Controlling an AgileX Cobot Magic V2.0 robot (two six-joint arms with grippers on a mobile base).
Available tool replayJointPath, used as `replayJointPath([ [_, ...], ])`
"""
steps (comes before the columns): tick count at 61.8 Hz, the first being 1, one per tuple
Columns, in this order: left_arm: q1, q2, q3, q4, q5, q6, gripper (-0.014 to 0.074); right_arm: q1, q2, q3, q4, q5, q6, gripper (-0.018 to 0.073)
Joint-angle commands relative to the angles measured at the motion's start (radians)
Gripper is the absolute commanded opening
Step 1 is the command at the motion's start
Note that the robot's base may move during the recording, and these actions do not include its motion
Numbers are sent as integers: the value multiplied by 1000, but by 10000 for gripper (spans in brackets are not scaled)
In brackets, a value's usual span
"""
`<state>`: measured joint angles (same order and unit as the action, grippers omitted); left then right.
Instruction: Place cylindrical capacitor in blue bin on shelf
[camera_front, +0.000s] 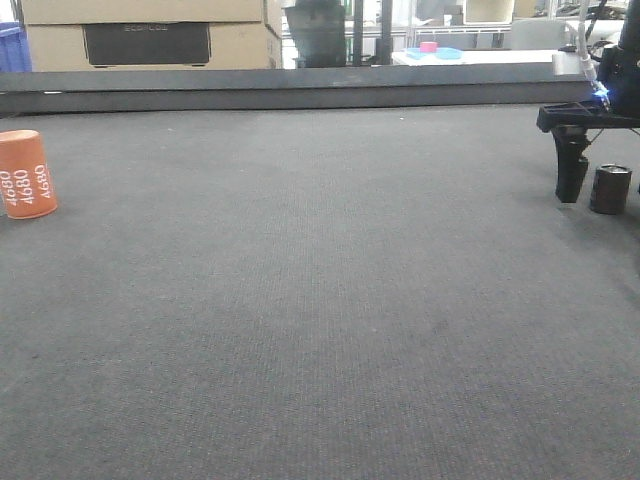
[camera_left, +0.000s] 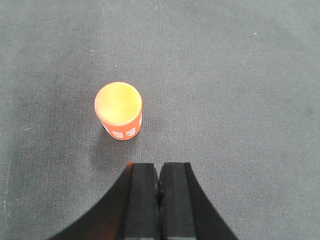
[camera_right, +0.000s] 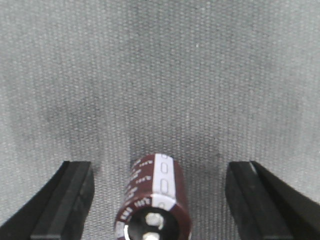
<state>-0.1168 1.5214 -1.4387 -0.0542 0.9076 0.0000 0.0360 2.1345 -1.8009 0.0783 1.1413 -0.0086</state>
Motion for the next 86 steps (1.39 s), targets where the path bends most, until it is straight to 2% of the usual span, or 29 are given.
replayJointPath([
  [1,2,-1,-9,-7,-5,0,-111,-5,-2,-5,-2,4,-2,384],
  [5,2,-1,-9,-7,-5,0,-111,-5,-2,-5,-2,4,-2,305],
  [11,2,-1,-9,-7,-12,0,-111,-5,0,-5,-4,4,-2,134],
  [20,2,-1,-9,-7,-62,0,-111,-5,0,-5,-5,11,-2,-164],
  [30,2,13,-9,-2,-143,0,-105,-5,0,-5,-5,11,-2,-162],
  [35,2,34,-9,-2,-158,0,-53,-5,0,-5,-5,13,-2,-162],
  [38,2,49,-9,-2,-169,0,-1,-5,0,-5,-4,15,-2,-162],
  [49,2,96,-9,8,-244,0,316,-5,0,-5,-2,32,-2,-162],
  [55,2,123,-12,36,-278,0,427,-5,0,-5,-2,34,-2,-162],
  [64,2,178,-25,77,-271,0,444,-5,0,-5,-2,34,-2,-162],
  [74,2,249,-69,77,-262,-7,444,-5,0,-5,-2,34,-2,-162],
  [86,4,353,-186,77,-100,-10,444,-5,0,-5,-2,34,-2,-162],
])
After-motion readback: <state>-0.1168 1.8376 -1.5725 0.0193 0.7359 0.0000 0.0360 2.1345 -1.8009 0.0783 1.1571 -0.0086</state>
